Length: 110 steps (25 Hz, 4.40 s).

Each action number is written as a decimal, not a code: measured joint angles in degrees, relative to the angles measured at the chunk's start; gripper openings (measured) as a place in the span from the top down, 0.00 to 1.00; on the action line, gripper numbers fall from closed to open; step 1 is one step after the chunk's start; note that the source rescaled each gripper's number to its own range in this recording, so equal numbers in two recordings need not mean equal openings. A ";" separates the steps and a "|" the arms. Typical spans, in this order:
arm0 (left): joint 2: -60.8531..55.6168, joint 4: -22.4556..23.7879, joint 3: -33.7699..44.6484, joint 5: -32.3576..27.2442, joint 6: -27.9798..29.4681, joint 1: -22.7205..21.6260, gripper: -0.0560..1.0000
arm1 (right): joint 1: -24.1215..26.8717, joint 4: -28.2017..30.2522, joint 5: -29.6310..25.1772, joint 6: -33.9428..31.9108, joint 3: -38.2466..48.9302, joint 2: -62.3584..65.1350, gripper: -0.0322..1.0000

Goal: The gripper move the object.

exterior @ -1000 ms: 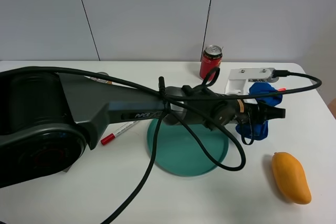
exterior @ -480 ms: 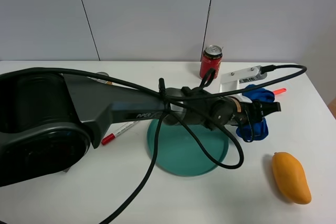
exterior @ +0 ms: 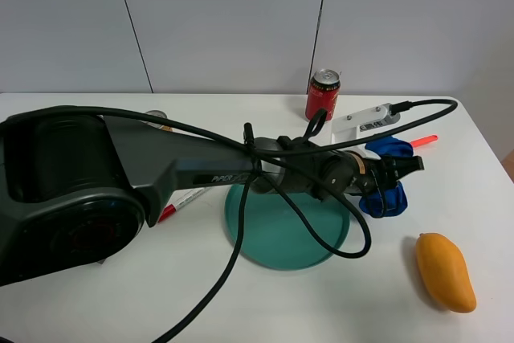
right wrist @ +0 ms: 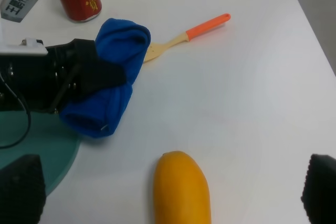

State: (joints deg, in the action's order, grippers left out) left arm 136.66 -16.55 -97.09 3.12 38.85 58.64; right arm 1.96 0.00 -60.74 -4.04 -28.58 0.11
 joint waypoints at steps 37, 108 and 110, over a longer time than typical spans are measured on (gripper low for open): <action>-31.53 21.31 -0.36 -47.12 -48.22 -14.79 0.00 | 0.00 0.00 0.00 0.00 0.00 0.00 0.00; -136.89 15.25 68.05 -63.30 -38.85 -66.37 0.00 | 0.00 0.00 0.00 0.00 0.00 0.00 0.00; -136.89 15.31 68.05 -63.30 -38.85 -66.37 0.00 | 0.00 0.00 0.00 0.00 0.00 0.00 0.00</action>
State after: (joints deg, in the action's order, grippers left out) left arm -0.24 -1.24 -29.04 -60.17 0.00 -7.73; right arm 1.96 0.00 -60.74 -4.04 -28.58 0.11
